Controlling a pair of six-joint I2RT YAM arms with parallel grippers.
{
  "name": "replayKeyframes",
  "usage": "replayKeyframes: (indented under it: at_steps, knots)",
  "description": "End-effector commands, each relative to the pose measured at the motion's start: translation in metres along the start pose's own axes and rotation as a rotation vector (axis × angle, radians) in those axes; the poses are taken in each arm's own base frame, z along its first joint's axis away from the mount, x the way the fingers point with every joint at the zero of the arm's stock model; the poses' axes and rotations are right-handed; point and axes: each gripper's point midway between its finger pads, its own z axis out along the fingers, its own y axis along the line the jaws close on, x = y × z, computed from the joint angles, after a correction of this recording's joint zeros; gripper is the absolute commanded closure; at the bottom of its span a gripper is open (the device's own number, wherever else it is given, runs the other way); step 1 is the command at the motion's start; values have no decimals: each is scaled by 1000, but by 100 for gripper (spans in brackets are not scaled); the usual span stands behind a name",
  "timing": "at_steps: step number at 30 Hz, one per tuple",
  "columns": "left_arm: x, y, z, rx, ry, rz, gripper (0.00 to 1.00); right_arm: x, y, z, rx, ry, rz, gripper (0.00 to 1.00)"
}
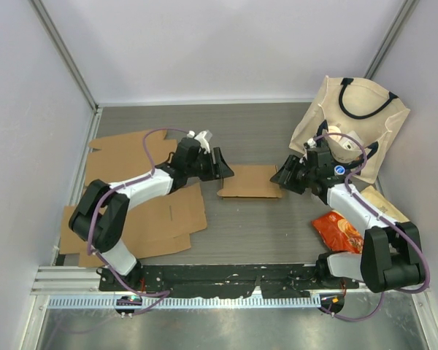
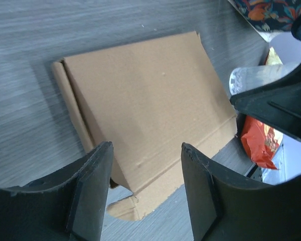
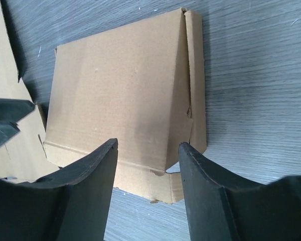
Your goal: Fold the paper box
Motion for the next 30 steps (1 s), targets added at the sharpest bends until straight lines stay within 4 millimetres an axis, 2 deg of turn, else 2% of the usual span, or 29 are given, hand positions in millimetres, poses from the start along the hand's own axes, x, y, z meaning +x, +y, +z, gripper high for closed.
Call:
replayKeyframes:
  at_steps: [1, 6, 8, 12, 14, 18, 19, 21, 23, 24, 25, 26, 27, 28, 29, 30]
  knots:
    - [-23, 4, -14, -28, -20, 3, 39, -8, 4, -6, 7, -4, -68, 42]
    - [-10, 18, -7, -57, 20, -36, 37, -2, 7, -3, -17, 32, -43, 42]
    - [-3, 24, -2, -65, 34, -56, 36, 2, 16, 0, -72, 51, -21, 43]
    - [8, 20, 10, 7, 47, -100, 37, 11, 30, 5, -166, 86, 70, 44]
    - [18, 20, 18, 18, 76, -123, 37, 9, 37, 5, -207, 79, 83, 45]
    - [29, 17, 25, 39, 96, -129, 38, 15, 33, 13, -221, 89, 143, 45]
    - [31, 17, 26, 40, 98, -132, 38, 11, 38, 13, -248, 73, 166, 45]
    - [31, 16, 26, 48, 94, -135, 39, 17, 37, 18, -268, 97, 195, 45]
    - [29, 15, 25, 48, 82, -133, 39, 14, 38, 20, -275, 84, 197, 45]
    - [27, 14, 23, 46, 77, -122, 39, 10, 35, 22, -255, 62, 181, 45]
    - [25, 15, 21, 39, 70, -115, 39, 13, 27, 21, -206, 72, 175, 46]
    - [22, 14, 16, 25, 65, -102, 39, 4, 27, 18, -186, 45, 94, 46]
    - [16, 14, 14, 13, 47, -69, 39, -1, 15, 17, -117, 18, 67, 45]
    - [13, 15, 12, -1, 44, -51, 38, 1, 10, 8, -71, 20, 42, 46]
    - [14, 17, 8, -25, 57, -40, 38, -8, 9, 1, -52, -5, -46, 45]
    - [4, 15, 4, -35, 32, -19, 37, -12, 3, -3, -13, -22, -74, 45]
